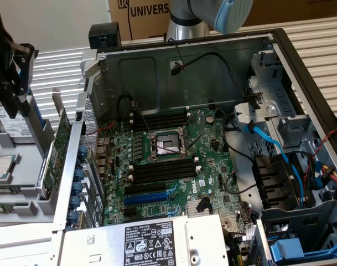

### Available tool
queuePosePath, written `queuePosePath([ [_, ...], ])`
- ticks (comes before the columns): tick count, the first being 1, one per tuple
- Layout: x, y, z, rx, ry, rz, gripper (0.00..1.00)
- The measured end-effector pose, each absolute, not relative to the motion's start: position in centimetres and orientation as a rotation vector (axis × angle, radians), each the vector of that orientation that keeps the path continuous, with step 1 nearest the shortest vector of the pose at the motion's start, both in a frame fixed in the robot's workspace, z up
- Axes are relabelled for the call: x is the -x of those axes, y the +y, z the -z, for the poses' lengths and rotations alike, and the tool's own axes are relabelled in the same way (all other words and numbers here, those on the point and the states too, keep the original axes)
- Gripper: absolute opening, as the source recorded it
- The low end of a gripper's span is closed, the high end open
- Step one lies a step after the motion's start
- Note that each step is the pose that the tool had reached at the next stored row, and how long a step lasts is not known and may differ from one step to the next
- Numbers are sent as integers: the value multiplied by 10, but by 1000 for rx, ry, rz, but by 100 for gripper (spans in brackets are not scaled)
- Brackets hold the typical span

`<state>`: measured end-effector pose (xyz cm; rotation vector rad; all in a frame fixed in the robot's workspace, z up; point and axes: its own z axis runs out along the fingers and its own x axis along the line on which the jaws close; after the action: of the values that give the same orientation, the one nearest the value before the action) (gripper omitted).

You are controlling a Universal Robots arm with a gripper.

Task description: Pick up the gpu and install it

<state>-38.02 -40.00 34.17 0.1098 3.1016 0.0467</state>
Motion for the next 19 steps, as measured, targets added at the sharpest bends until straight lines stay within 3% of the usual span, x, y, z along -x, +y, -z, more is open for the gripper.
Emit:
queuePosePath([
  [1,380,-400,-341,-110,3102,-47,38],
  [3,380,-400,-339,-110,3102,-47,38],
  [4,380,-400,-338,-110,3102,-48,45],
  [19,369,-414,-314,-110,3098,-67,45],
])
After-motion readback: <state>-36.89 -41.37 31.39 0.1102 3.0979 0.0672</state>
